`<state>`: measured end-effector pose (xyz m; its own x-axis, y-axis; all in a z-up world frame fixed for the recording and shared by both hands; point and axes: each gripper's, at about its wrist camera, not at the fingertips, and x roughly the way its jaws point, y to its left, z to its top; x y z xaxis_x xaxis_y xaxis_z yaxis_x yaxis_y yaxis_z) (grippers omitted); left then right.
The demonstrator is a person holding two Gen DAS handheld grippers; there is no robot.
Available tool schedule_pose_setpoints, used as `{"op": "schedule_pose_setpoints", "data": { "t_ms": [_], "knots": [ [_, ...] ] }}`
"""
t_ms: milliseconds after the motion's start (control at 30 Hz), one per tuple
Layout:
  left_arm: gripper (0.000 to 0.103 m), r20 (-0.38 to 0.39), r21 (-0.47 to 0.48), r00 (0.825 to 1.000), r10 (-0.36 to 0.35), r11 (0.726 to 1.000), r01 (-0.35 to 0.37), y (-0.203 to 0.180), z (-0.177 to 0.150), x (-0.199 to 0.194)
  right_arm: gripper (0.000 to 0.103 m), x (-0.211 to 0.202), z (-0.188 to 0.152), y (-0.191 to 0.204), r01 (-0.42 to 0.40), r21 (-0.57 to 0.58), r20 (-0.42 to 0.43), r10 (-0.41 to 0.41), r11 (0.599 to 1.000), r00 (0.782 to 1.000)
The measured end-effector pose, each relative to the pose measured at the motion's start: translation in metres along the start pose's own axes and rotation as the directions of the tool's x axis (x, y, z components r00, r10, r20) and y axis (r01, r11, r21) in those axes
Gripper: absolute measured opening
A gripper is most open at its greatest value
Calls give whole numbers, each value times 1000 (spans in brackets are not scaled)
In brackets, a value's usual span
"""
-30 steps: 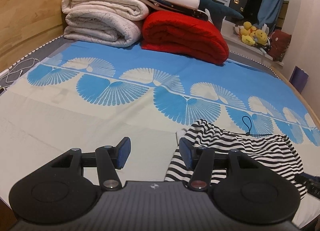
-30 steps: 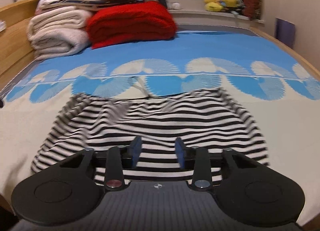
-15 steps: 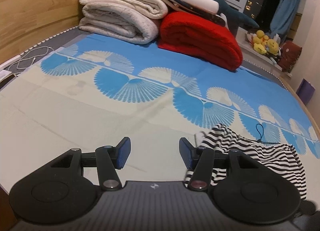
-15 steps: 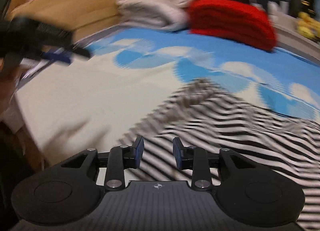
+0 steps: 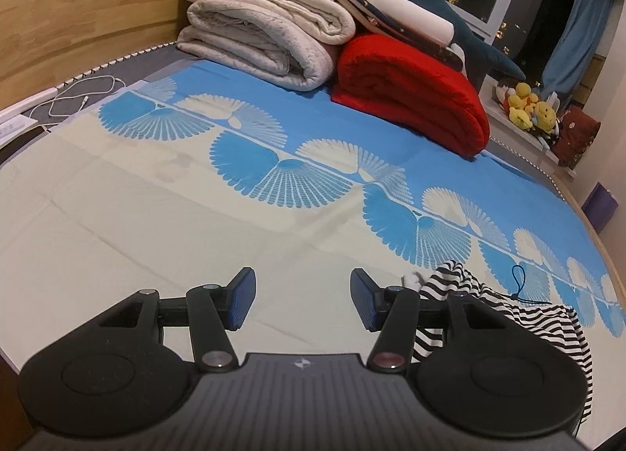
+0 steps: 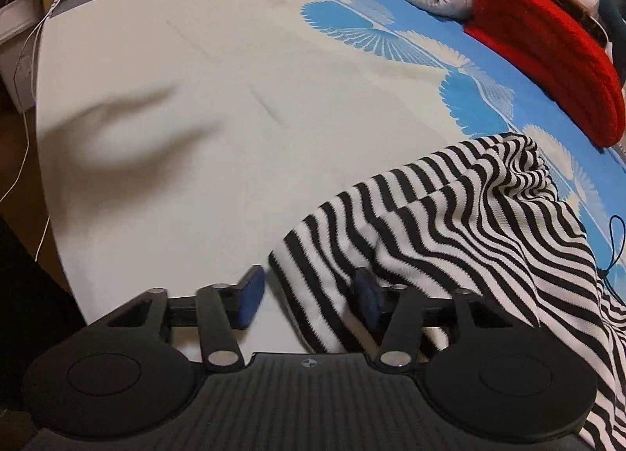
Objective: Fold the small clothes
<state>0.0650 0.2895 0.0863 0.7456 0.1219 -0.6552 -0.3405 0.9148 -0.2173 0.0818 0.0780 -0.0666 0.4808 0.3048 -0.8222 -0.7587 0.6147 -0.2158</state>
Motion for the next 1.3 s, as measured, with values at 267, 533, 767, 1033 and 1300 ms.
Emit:
{"op": "schedule_pose_setpoints", "data": {
  "t_ms": [267, 533, 767, 1033, 1300],
  "knots": [
    [59, 8, -47, 1000, 14, 999, -14, 22, 3, -4, 9, -7, 5, 3, 87, -81, 83, -80, 993, 993],
    [62, -20, -110, 1000, 5, 994, -7, 25, 5, 1, 8, -60, 10, 34, 93, -40, 240, -81, 995, 967],
    [62, -31, -49, 999, -7, 999, 6, -19, 0, 8, 8, -96, 10, -15, 32, 179, 308, -87, 983, 947],
    [62, -53, 34, 998, -36, 999, 38, -75, -9, 24, 8, -198, -66, -165, -41, 680, 399, -321, 732, 859],
    [62, -109, 123, 992, -71, 989, 84, -131, -22, 47, 8, -190, -255, -256, 281, 941, -188, -398, 190, 898]
  ]
}}
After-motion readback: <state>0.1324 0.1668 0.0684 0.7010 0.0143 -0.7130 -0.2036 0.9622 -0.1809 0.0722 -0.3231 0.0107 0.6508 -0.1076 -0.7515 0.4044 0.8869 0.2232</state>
